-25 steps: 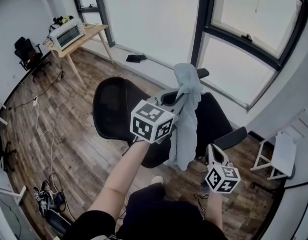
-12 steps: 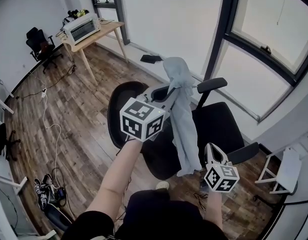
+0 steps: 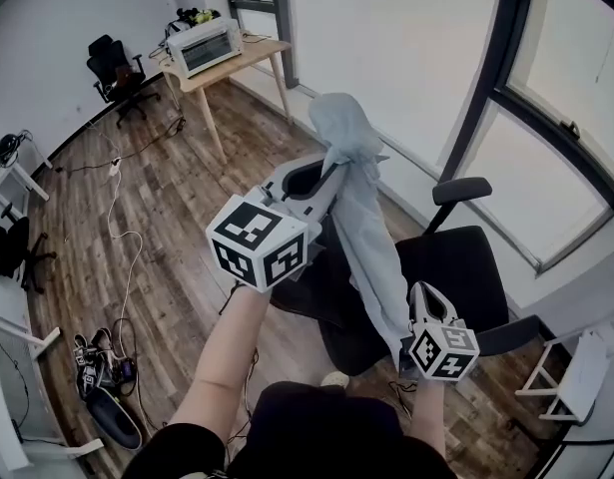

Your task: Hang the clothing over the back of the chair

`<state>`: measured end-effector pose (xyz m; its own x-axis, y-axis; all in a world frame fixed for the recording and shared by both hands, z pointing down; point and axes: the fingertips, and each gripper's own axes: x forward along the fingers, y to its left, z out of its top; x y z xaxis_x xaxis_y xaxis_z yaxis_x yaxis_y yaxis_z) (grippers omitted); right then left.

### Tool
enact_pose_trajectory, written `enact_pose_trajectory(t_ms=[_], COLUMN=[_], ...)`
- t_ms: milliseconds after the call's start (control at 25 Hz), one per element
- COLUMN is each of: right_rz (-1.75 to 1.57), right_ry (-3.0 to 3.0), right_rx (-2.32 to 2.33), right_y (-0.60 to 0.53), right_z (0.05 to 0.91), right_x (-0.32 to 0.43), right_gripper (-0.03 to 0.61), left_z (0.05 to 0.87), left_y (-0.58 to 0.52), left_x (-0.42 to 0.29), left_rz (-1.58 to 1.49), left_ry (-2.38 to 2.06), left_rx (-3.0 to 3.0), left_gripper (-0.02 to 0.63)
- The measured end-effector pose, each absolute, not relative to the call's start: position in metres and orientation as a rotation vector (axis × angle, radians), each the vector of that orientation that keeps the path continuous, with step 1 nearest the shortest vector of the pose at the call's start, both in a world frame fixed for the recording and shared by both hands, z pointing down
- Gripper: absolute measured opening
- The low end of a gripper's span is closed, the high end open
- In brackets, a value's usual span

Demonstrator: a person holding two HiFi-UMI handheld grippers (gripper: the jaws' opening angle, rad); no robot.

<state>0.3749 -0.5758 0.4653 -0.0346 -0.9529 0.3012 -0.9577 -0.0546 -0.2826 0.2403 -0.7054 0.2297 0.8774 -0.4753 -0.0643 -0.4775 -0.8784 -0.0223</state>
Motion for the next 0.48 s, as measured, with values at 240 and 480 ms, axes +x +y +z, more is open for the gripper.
enact_pose_trajectory(t_ms=[240,480], right_rz=[0.639,0.619], right_ry=[-2.232,-2.305], right_rx=[2.070,1.947], right_y=[-0.605,-0.630], right_z=[0.467,0.460], right_x=[0.345,0.319], right_gripper=[0.000,0.000], left_z=[0.212,0.192], left_y=[-0.710,-0.708], left_x=[0.180,0.107], left_rz=[0.169,0.239], left_ry=[0.897,1.105], left_rx=[-2.942,-2.869], left_gripper=[0.018,0.018])
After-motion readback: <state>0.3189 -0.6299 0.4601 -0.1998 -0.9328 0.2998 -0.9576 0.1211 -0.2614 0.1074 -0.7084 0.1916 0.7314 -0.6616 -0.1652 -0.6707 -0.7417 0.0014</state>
